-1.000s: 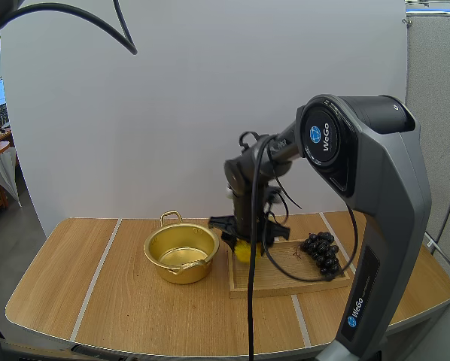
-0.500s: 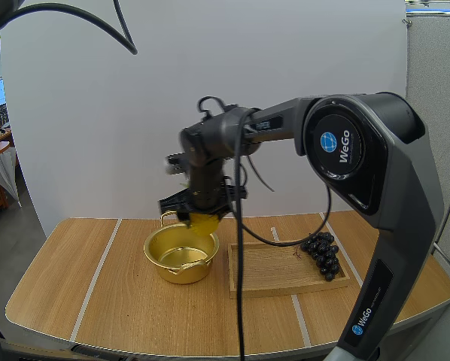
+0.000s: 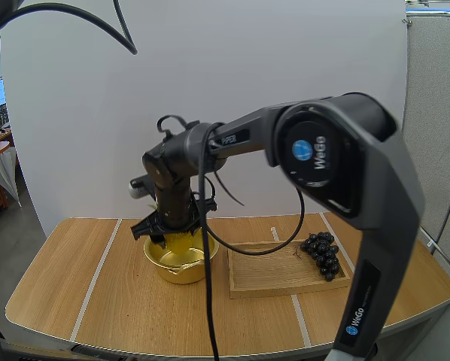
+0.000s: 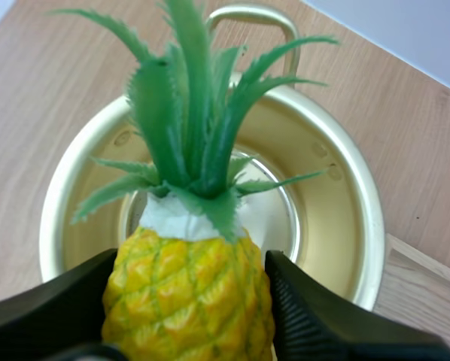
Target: Open the pot, put the pineapple inside, and close it
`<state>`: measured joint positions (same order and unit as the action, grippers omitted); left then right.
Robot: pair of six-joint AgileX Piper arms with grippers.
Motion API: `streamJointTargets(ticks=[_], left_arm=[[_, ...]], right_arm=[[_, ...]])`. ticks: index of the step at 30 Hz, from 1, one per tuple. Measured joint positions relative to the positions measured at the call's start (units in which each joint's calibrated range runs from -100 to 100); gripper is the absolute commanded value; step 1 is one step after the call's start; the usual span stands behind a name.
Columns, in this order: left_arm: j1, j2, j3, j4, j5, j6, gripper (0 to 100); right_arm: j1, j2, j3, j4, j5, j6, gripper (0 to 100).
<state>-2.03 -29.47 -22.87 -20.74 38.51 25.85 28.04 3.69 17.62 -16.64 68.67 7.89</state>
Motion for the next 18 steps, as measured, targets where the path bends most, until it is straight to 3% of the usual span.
streamJointTargets(ticks=[18], left_arm=[[0.00, 0.00, 0.00, 0.00, 0.00, 0.00, 0]], right_arm=[[-1.77, 6.32, 0.00, -1.77, -3.11, 0.92, 0]])
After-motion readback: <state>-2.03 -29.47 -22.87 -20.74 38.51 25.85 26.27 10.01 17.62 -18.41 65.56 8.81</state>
